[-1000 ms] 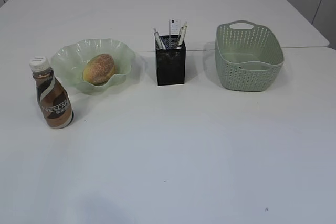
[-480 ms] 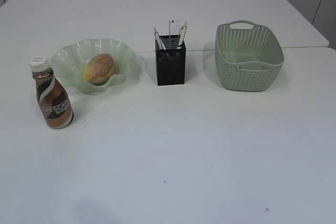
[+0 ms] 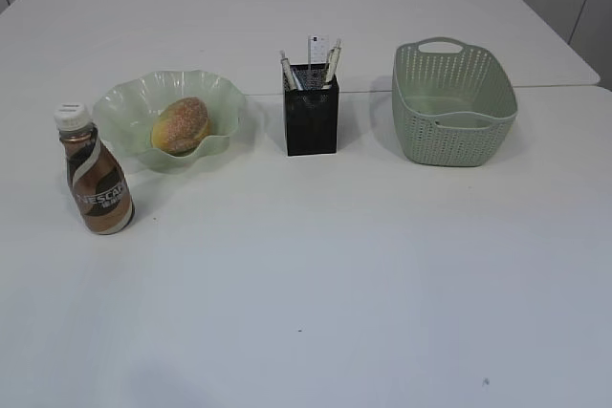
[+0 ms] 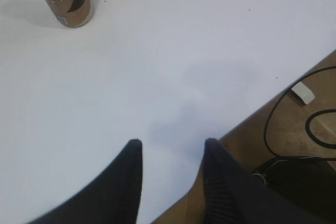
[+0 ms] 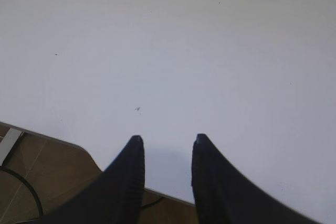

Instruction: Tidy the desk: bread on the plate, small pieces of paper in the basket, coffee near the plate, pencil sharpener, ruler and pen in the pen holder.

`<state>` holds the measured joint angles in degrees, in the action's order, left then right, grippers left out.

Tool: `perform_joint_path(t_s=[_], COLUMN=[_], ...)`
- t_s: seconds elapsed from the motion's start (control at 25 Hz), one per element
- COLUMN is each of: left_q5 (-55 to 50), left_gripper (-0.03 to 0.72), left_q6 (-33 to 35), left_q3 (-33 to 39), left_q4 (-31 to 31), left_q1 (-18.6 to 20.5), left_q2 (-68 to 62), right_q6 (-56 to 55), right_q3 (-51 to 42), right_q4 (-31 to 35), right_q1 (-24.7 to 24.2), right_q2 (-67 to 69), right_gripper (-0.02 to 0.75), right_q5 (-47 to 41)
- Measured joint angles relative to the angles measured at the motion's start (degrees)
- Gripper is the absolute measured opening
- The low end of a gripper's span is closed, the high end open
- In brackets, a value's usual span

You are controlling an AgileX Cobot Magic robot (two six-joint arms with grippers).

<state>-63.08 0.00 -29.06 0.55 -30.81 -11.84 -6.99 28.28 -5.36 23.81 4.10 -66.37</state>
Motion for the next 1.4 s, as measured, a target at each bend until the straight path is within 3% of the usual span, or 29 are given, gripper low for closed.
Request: perform_joint_path(t_s=[1.4], left_q5=[0.0], left_gripper=[0.247], left_q6=[0.0], left_q3=[0.1], left_q4=[-0.5], left_q1=[0.0], left_q2=[0.0], right_q6=[4.9], right_q3=[-0.1], right_q4=[0.4], right_q1=[0.0], right_q2=[-4.9], right_gripper=[0.260], right_q5=[0.6])
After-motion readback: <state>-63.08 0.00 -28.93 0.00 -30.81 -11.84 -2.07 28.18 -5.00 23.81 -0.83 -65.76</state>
